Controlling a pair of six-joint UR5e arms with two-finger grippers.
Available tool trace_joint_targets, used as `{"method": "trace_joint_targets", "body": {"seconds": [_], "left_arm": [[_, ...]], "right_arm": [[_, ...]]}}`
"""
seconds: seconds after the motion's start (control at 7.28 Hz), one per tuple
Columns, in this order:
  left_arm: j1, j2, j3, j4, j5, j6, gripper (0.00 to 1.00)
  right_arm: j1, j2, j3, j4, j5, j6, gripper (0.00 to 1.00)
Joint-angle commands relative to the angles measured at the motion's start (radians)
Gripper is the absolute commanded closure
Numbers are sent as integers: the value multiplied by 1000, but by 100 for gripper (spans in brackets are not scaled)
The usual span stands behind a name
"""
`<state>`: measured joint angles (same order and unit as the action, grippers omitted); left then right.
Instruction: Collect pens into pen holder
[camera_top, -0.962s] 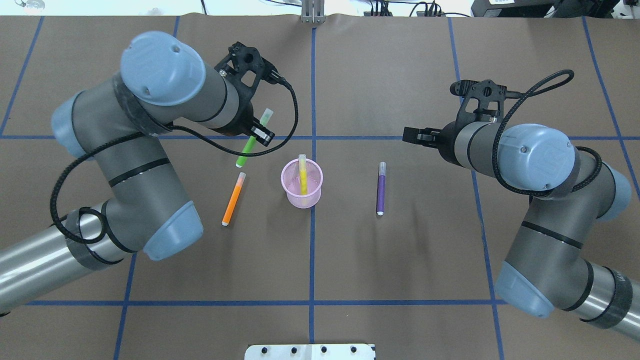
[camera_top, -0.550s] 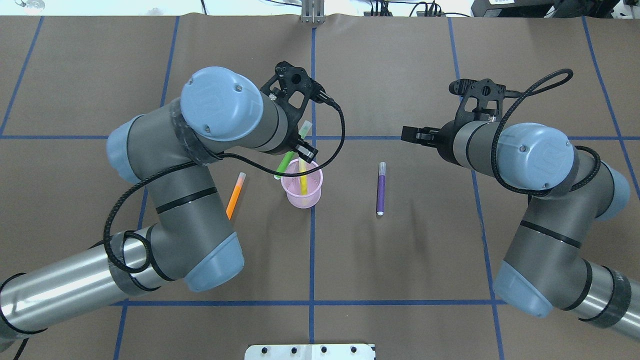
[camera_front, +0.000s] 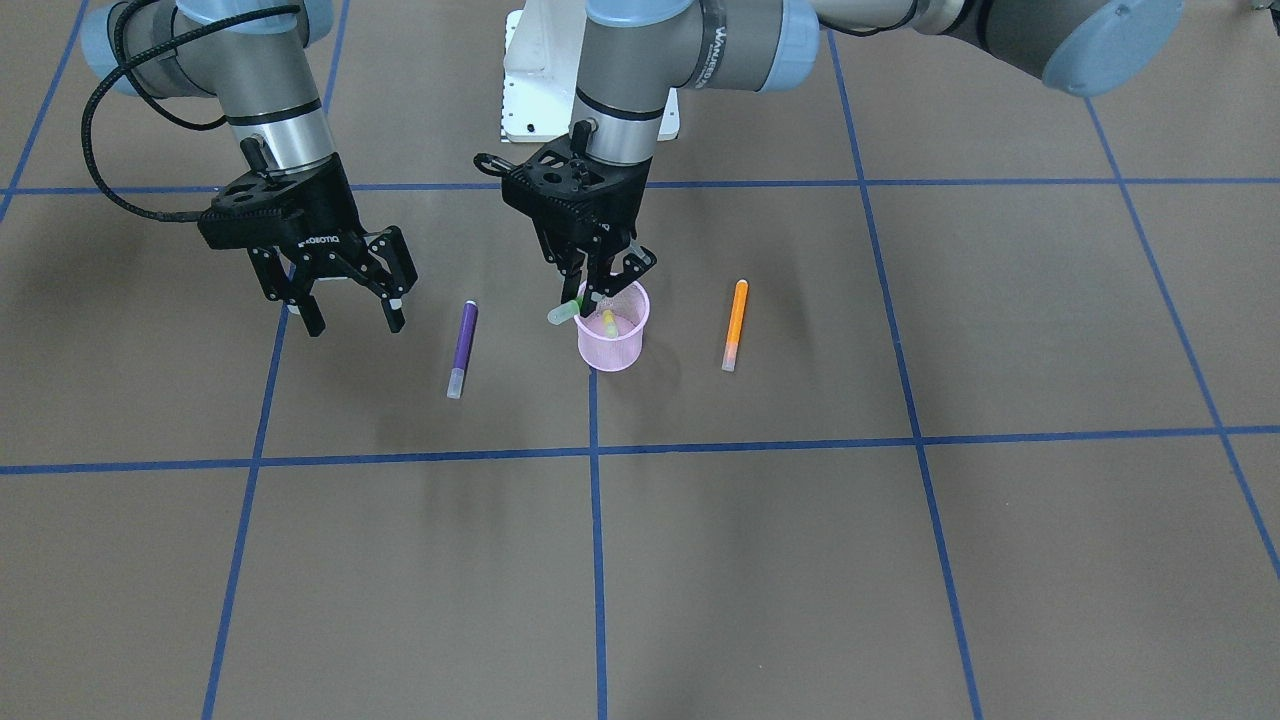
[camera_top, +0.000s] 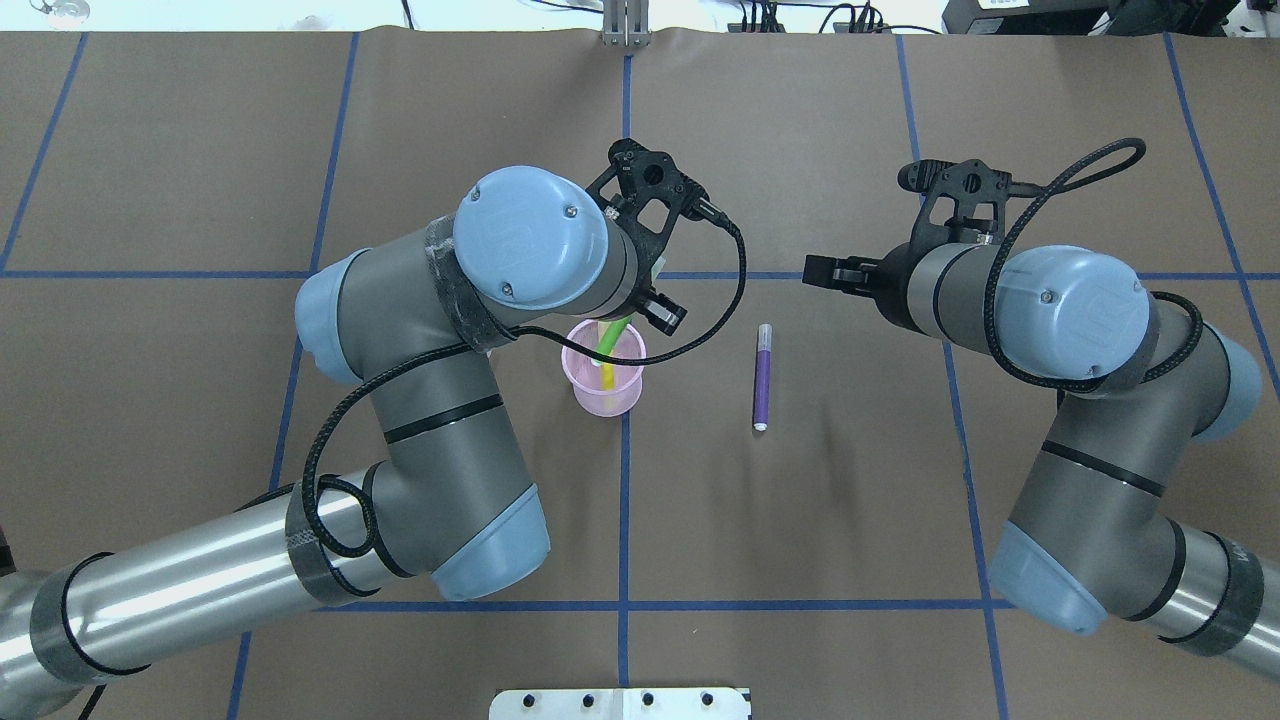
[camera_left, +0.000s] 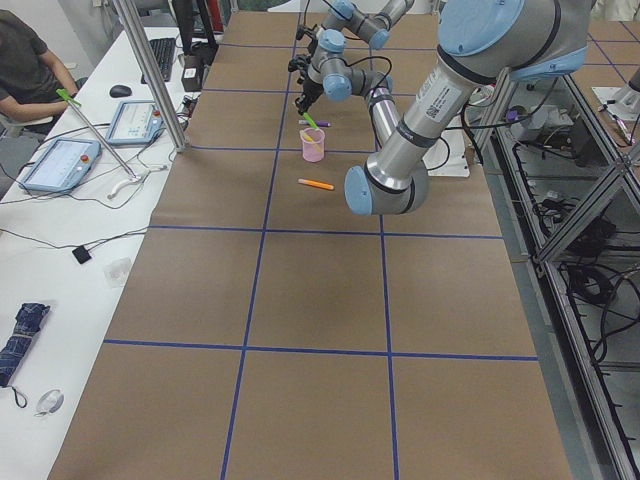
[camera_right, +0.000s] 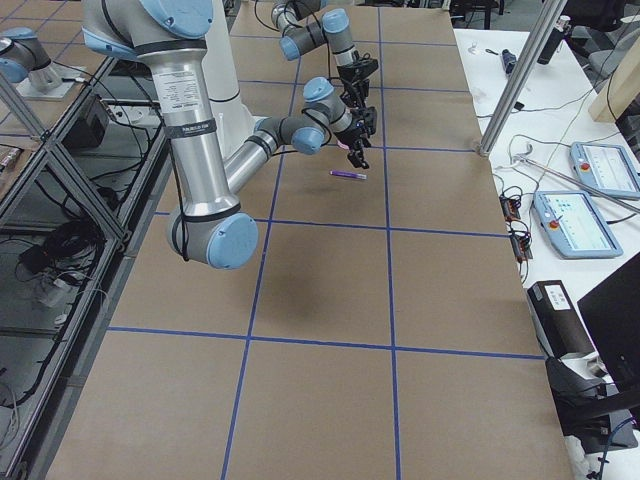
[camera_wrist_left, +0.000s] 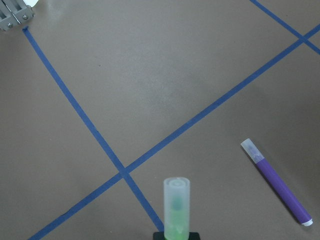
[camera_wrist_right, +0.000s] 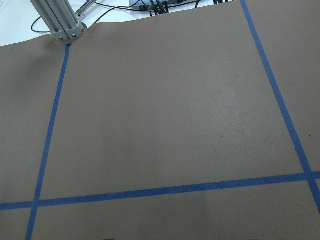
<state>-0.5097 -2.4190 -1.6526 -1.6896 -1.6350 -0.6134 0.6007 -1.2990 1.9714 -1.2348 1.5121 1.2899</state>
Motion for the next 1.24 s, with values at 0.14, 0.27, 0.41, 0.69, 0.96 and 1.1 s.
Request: {"method": "trace_joint_targets", "body": {"seconds": [0.14, 0.27, 0.41, 0.69, 0.96, 1.1], "left_arm": [[-9, 1, 19, 4, 4, 0, 19], [-39, 0, 4, 10, -8, 4, 19], [-58, 3, -1, 13, -11, 4, 19], [-131, 27, -63, 121, -105, 1, 19], [-193, 92, -174, 189, -173, 3, 16], [-194, 92, -176, 188, -172, 3, 15]], "right_arm": [[10, 16, -22, -2, 167, 11, 11], [22, 64, -67, -2, 240, 22, 15], [42, 105, -138, -3, 340, 60, 18], [59, 144, -225, -3, 446, 59, 26], [82, 211, -342, -9, 537, 25, 27], [83, 217, -376, -12, 557, -19, 26]]}}
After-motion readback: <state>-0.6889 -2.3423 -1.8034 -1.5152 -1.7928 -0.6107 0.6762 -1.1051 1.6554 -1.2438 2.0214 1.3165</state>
